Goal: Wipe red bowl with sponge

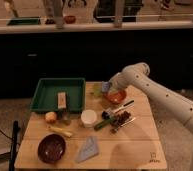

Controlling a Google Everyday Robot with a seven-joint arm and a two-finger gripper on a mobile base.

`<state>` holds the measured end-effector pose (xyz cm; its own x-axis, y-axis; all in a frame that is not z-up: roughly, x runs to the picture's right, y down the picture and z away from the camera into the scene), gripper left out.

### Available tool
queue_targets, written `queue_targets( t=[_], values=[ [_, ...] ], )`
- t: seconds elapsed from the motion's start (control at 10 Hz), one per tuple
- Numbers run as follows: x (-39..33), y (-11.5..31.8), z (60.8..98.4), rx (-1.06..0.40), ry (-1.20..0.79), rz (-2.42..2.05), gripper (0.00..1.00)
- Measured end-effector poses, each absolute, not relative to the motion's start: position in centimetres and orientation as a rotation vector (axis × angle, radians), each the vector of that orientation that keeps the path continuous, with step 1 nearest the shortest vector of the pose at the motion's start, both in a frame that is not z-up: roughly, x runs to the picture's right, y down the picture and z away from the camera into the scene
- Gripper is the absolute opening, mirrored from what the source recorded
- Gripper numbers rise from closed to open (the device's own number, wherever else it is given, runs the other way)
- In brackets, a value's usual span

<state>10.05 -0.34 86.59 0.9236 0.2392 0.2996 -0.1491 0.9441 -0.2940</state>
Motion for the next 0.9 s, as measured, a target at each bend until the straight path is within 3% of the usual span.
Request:
queue_targets(
  t=[0.4,0.9],
  values=[
    [8.0,-1.0,87.8,-0.268,-0.333,0.219,0.03],
    [14.8,-1.8,91.1,-0.273,-0.304,0.271,0.03]
  ],
)
